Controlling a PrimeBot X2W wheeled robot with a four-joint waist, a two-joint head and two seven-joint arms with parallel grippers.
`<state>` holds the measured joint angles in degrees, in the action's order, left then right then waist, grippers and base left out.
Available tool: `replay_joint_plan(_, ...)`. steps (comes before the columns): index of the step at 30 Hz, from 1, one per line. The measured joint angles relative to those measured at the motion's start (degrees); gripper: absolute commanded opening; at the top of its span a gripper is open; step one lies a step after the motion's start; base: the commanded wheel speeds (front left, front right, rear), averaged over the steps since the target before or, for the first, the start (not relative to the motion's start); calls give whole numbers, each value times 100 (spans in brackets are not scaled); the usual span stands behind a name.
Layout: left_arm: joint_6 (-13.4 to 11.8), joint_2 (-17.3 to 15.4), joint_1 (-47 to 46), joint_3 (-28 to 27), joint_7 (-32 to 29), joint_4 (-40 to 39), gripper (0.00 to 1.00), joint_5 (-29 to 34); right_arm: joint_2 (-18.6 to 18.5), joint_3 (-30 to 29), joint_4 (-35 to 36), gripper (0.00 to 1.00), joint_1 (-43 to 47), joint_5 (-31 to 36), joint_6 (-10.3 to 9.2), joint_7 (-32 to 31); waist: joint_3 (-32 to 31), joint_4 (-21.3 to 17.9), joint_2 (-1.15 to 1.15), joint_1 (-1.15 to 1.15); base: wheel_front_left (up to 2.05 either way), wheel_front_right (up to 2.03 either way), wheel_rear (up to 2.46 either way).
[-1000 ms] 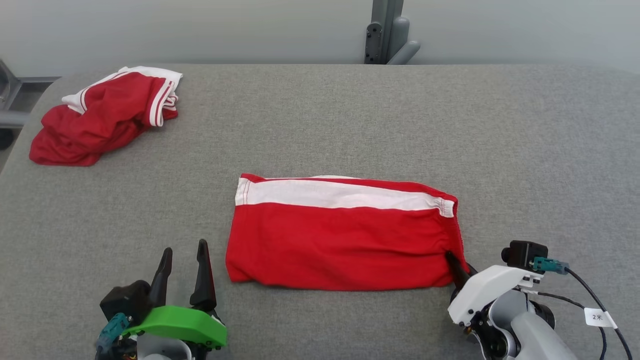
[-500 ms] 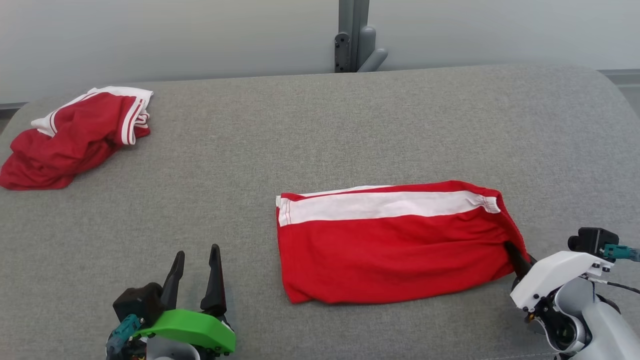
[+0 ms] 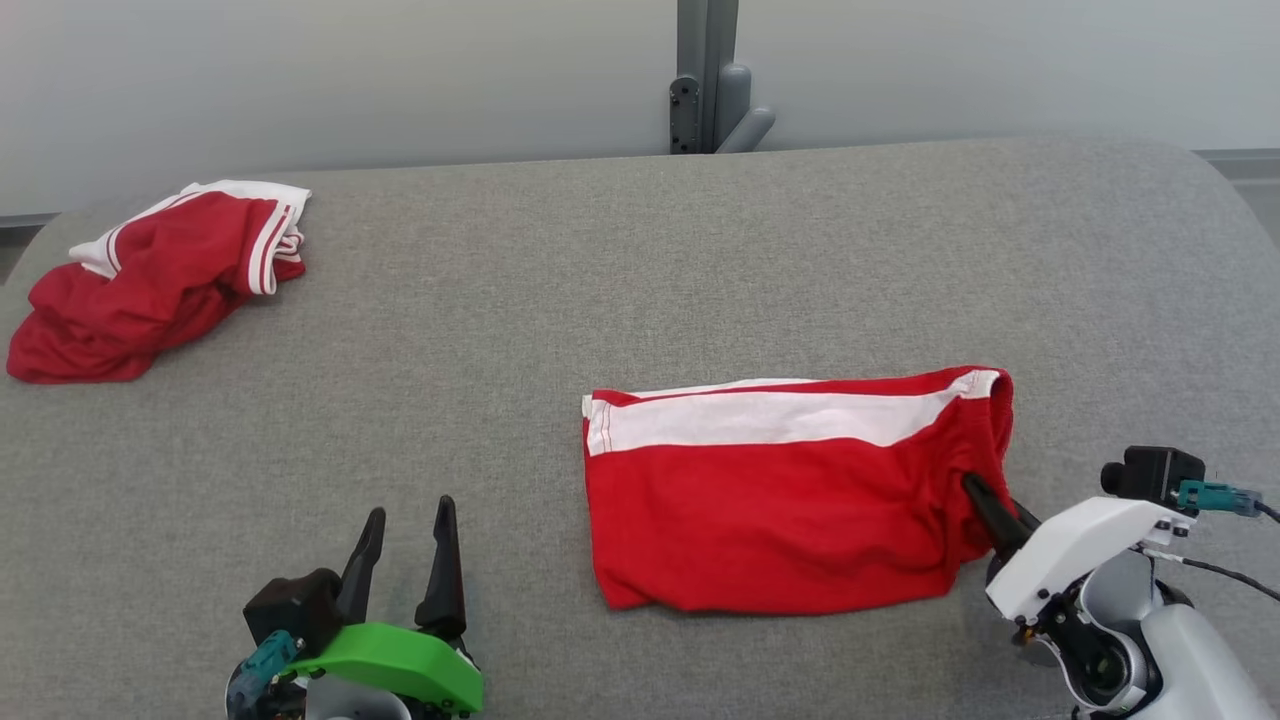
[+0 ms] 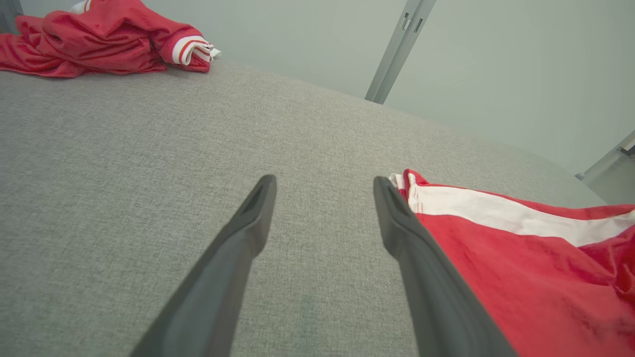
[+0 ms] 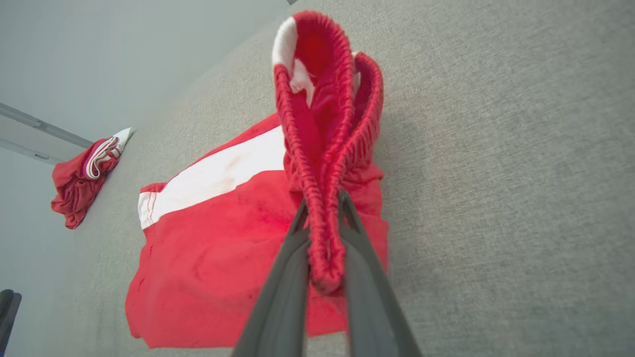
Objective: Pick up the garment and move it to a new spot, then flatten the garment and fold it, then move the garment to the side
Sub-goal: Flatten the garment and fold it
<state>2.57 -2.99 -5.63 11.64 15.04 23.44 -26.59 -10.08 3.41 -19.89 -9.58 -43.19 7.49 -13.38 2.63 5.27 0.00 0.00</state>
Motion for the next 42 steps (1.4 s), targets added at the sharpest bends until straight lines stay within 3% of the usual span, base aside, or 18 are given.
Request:
replay_joint_plan(7, 0, 0, -4, 25, 0, 3, 100, -1, 256, 434, 635, 0, 16, 53, 0, -192, -13, 156, 0, 0, 0, 0, 0)
replay_joint_plan(13, -1, 1, -19, 67, 0, -14, 100, -11, 416, 747, 708, 0, -192, 261, -1, -300, -4, 310, 0, 0, 0, 0, 0)
replay_joint_plan(42, -66, 10, -162, 278, 0, -197, 100, -288, 708, 2340, -985, 0, -1334, 864, -1, -205, 250, 1065, 0, 0, 0, 0, 0)
